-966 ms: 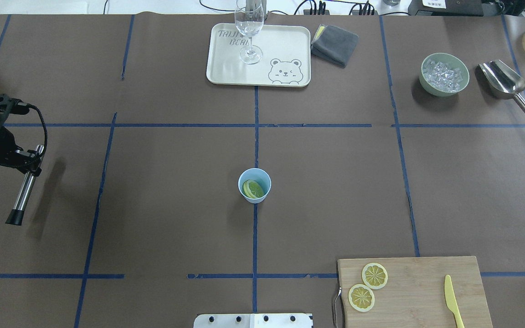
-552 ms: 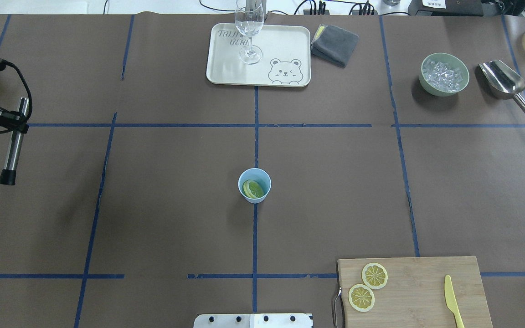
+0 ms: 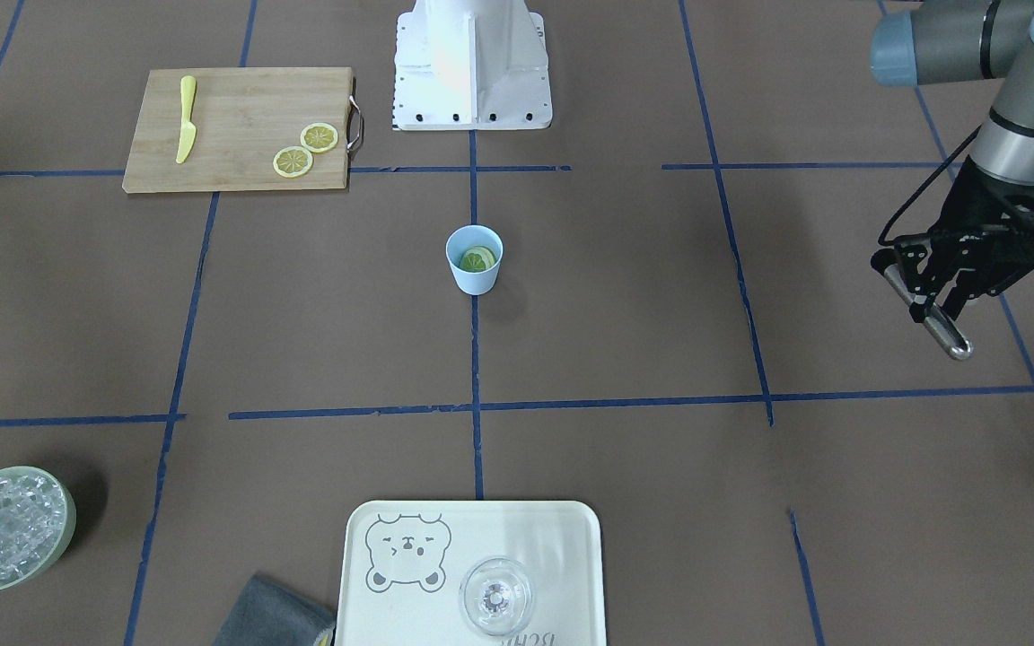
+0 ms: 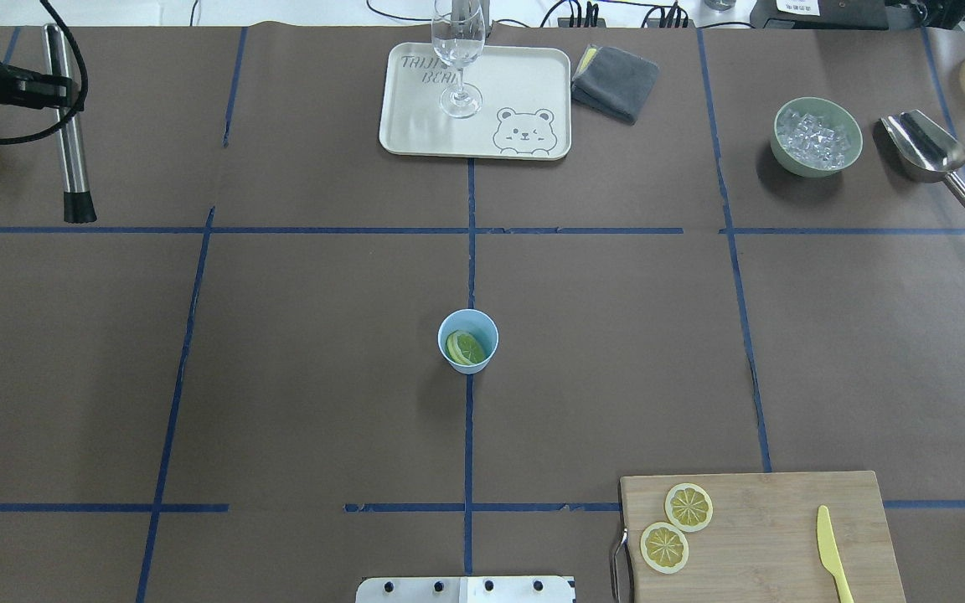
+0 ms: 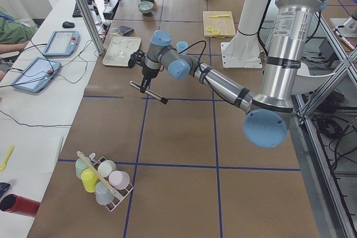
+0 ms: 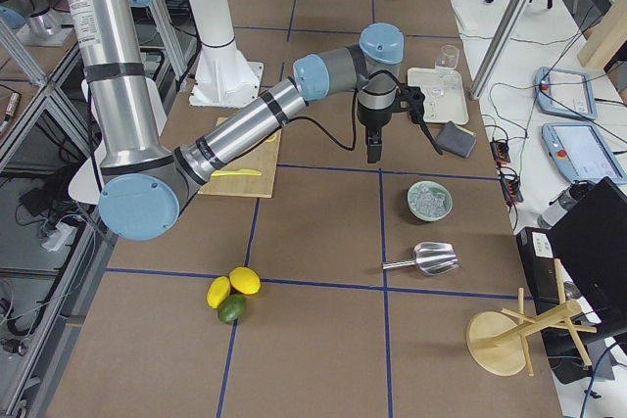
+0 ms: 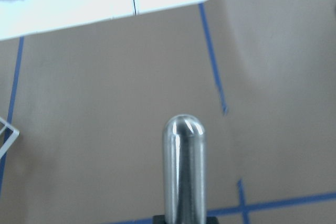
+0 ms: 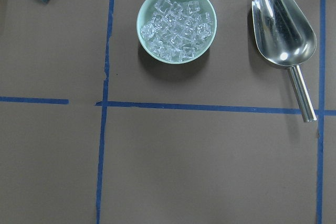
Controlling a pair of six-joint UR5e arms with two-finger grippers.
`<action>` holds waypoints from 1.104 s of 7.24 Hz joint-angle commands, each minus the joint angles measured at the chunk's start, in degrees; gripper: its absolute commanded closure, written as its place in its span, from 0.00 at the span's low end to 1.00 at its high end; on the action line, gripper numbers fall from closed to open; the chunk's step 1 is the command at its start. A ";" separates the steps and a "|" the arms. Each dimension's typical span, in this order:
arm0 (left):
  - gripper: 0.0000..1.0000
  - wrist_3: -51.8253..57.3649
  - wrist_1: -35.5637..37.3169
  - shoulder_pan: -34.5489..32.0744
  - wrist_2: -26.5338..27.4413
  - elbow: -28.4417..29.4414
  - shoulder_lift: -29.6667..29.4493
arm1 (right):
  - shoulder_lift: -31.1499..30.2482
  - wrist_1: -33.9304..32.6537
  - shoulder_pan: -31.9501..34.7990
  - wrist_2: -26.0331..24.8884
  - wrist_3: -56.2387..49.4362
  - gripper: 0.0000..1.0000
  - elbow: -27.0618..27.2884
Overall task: Squeeze lemon into cup
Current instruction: 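Lift the muddler and swing it up with the left gripper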
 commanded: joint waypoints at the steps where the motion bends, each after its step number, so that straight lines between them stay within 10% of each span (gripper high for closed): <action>1: 1.00 -9.89 -0.15 8.81 10.55 -6.23 -1.56 | -0.67 0.11 0.00 -0.04 0.04 0.00 0.05; 3: 1.00 -17.12 -0.24 18.43 25.71 -6.95 -5.31 | -0.76 0.20 0.00 -0.13 -0.05 0.00 -0.04; 8: 1.00 -6.46 -13.95 21.08 27.15 -3.96 -13.75 | -2.34 0.38 2.98 -1.80 -0.66 0.00 -2.75</action>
